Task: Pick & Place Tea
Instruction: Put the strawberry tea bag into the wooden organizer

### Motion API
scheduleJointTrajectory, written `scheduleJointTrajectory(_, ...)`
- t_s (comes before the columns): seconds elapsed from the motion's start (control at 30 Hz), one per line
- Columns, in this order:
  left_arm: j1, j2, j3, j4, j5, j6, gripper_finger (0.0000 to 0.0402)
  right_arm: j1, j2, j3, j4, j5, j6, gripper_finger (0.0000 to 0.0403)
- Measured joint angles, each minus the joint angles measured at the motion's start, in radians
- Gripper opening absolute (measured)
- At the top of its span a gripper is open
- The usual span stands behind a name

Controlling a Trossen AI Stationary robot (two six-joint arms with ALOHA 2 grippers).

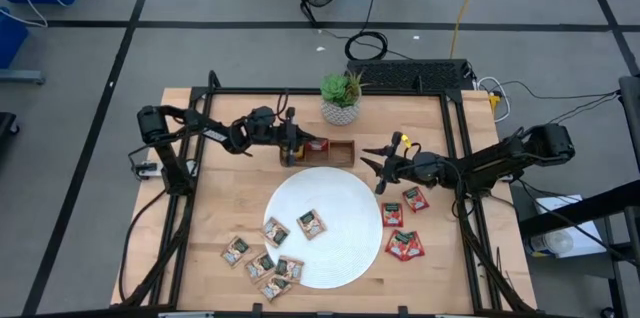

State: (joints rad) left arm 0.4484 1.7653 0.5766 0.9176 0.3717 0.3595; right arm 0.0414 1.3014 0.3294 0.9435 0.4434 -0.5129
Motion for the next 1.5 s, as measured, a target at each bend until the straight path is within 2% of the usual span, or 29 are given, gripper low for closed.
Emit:
scheduleJointTrajectory(0.23, 0.000, 0.000, 0.000, 0.005, -0.008, -0.042, 0.0038, 0.000, 0.000, 0.000, -0.007, 0.000, 0.000, 0.0091)
scheduleJointTrajectory(0.5, 0.000, 0.000, 0.000, 0.021, -0.009, -0.052, 0.0124, 0.000, 0.000, 0.000, -0.007, 0.000, 0.000, 0.0091)
scheduleJointTrajectory(0.63, -0.002, -0.003, 0.000, 0.038, -0.010, -0.053, 0.0151, 0.000, 0.000, 0.000, -0.007, 0.000, 0.000, 0.0091)
scheduleJointTrajectory(0.7, -0.012, -0.030, 0.002, 0.037, -0.049, -0.095, 0.0157, 0.000, 0.000, 0.000, -0.007, 0.000, 0.000, 0.0091)
scheduleJointTrajectory(0.77, -0.038, -0.067, 0.026, 0.006, -0.141, -0.158, 0.0157, 0.000, 0.000, 0.000, -0.007, 0.000, 0.000, 0.0091)
scheduleJointTrajectory(0.87, -0.094, -0.139, 0.099, -0.240, -0.208, -0.121, 0.0138, 0.000, 0.000, 0.000, -0.011, 0.000, 0.000, 0.0091)
scheduleJointTrajectory(0.97, -0.181, -0.168, 0.247, -0.616, -0.310, 0.001, 0.0087, 0.000, 0.000, 0.000, -0.014, 0.000, 0.000, 0.0091)
scheduleJointTrajectory(1.07, -0.245, -0.146, 0.426, -1.000, -0.397, 0.088, 0.0020, 0.000, 0.000, 0.000, -0.015, 0.000, -0.005, 0.0091)
scheduleJointTrajectory(1.17, -0.264, -0.095, 0.559, -1.230, -0.430, 0.089, 0.0008, 0.000, 0.000, 0.000, -0.014, 0.000, -0.005, 0.0091)
scheduleJointTrajectory(1.27, -0.262, -0.039, 0.645, -1.307, -0.429, 0.108, 0.0004, 0.000, 0.000, 0.000, -0.015, 0.000, -0.005, 0.0091)
scheduleJointTrajectory(1.5, -0.232, 0.102, 0.725, -1.378, -0.400, 0.118, 0.0002, 0.000, 0.000, 0.000, -0.015, -0.001, -0.004, 0.0091)
